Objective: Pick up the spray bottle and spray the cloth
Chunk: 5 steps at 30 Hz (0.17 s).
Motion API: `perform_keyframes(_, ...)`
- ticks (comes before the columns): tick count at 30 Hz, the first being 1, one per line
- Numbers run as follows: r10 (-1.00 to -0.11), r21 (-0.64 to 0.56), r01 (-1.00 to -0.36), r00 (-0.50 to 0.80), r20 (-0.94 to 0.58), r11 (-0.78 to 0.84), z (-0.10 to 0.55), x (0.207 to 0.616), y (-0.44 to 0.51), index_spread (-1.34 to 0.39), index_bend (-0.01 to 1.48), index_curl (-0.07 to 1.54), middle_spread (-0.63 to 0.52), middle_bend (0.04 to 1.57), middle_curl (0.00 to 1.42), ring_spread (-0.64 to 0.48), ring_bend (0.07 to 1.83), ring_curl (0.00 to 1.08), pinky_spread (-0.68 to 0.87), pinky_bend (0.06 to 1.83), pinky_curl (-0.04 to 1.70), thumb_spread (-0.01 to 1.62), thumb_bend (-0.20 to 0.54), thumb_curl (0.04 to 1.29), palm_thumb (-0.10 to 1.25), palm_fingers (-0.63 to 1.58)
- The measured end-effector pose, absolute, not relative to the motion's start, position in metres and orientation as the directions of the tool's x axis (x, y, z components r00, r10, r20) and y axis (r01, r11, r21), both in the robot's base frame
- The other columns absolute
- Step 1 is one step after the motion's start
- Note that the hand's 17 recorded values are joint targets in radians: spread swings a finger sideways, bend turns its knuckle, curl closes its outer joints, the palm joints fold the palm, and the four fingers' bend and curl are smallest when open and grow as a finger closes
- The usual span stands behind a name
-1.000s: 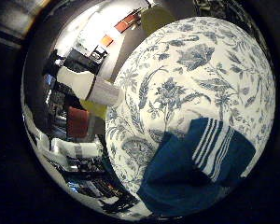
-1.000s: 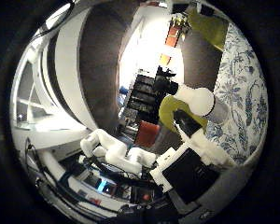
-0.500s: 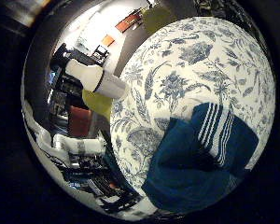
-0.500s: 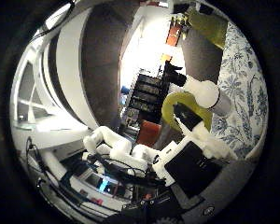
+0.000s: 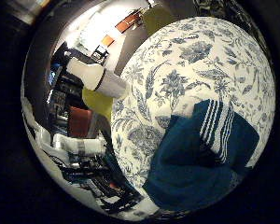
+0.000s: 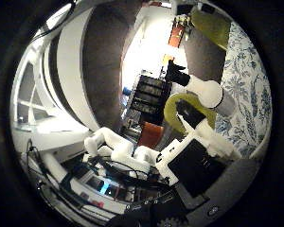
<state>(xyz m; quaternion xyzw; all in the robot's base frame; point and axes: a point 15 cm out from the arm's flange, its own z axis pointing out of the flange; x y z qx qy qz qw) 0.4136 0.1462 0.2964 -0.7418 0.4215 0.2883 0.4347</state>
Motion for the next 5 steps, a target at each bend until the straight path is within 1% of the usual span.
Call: perform_keyframes(5, -0.376, -0.404, -0.875, 0.480, -0.792, -0.266, 0.2967, 0.4138, 0.1449, -0.30, 0.19, 0.37, 0.00, 0.22, 0.40, -0.02, 0.41, 0.34, 0.37, 0.35, 0.31, 0.99, -0.020, 0.56, 0.90, 0.34)
